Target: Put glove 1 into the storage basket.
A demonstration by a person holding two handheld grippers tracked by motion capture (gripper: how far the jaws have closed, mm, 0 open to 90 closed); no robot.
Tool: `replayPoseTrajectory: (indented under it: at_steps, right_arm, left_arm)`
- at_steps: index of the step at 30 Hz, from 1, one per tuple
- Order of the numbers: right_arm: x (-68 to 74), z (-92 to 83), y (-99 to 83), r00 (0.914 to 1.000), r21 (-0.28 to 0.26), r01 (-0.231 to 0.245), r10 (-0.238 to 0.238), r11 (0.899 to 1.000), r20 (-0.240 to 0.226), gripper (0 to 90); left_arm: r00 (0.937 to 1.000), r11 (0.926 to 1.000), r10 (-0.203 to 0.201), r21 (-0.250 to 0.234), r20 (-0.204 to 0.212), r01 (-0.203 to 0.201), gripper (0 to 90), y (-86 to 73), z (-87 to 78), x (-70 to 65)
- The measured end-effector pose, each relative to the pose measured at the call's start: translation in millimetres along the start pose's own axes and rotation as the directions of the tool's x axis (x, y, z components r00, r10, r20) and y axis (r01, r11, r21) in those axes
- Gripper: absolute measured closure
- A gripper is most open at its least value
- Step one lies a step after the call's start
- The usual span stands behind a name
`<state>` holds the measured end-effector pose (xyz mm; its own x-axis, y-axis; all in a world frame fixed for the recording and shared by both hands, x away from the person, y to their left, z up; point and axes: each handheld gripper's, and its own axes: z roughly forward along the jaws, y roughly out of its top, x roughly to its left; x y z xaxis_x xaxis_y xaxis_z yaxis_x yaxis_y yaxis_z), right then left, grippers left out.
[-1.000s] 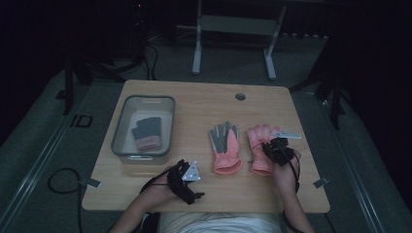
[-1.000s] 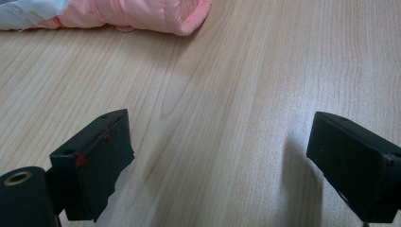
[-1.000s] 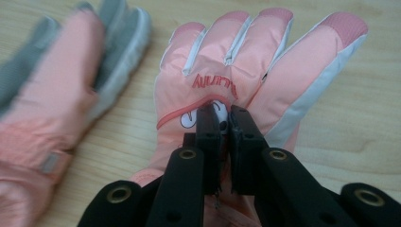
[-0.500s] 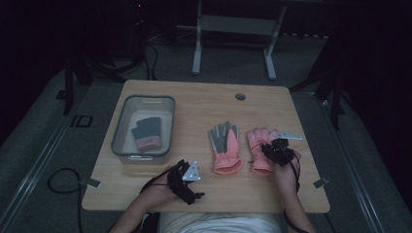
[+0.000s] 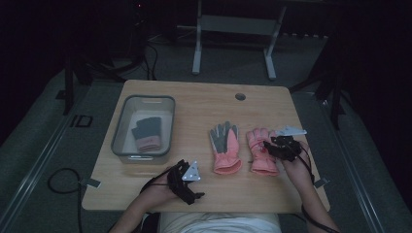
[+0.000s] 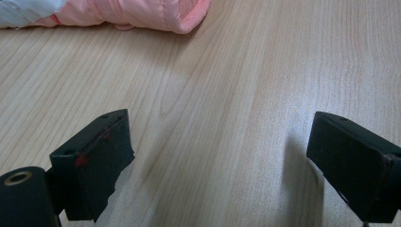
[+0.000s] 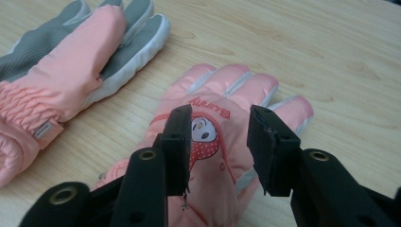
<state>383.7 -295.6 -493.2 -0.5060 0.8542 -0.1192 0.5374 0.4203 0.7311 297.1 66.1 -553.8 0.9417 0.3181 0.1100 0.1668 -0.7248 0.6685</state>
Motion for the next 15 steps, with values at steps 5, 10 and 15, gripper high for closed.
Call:
replayPoseTrajectory:
  at_steps: [5, 10, 15]
  right_arm:
    - [-1.8, 9.7, -3.7, 0.9991, 0.014, -0.003, 0.003, 1.000, -0.043, 56.4]
    - [2.5, 24.4, -13.4, 0.9987, 0.054, 0.041, -0.040, 0.998, -0.032, 52.6]
    - [6.1, 28.9, -16.5, 0.9977, 0.068, 0.064, -0.062, 0.996, -0.028, 45.3]
  left_arm:
    - [1.0000, 1.0000, 0.001, 0.002, 0.000, -0.001, 7.3, 0.0, 0.1, 0.2]
    - [1.0000, 1.0000, 0.000, 0.004, 0.002, 0.000, 7.3, -0.3, 0.1, 0.3]
    - [1.0000, 1.0000, 0.000, 0.007, 0.003, 0.000, 7.3, -0.4, 0.4, 0.2]
